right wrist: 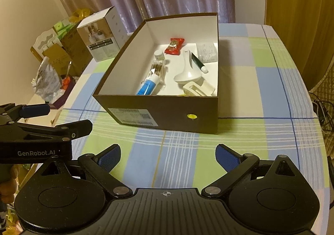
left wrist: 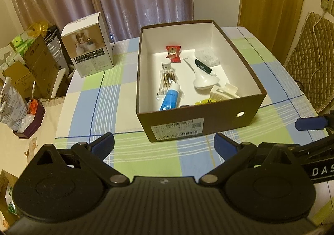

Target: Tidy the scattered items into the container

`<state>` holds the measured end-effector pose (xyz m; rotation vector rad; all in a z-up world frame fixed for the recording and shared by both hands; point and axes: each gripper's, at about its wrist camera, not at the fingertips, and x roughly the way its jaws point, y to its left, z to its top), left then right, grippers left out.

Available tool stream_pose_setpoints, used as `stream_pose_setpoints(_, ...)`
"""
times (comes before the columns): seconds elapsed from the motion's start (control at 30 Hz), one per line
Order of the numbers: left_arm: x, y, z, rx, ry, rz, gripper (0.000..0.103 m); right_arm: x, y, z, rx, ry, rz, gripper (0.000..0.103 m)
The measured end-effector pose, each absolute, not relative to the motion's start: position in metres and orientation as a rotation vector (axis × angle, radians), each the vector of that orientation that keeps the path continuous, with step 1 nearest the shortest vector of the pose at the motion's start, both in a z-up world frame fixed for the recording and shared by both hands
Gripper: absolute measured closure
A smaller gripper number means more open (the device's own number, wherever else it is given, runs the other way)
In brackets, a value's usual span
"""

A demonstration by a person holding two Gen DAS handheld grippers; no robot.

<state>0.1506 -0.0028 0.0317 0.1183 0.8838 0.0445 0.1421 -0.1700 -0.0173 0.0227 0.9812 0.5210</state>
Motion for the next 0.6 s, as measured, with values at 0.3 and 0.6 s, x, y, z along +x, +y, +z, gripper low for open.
stream_pose_setpoints(0.3, 0.1491, -0.0032, 0.0253, 0.114, 0.905, 0.047, 0.003, 0.1367, -0.1669, -0.0193, 0.005, 0.986, 0.526, 0.001)
stream_pose_setpoints(0.6, 0.1484, -0.0018, 0.0239, 0.115, 0.905, 0.051, 0.003, 0.1370, -0.1670, -0.0194, -0.002, 0.983, 0.514, 0.001)
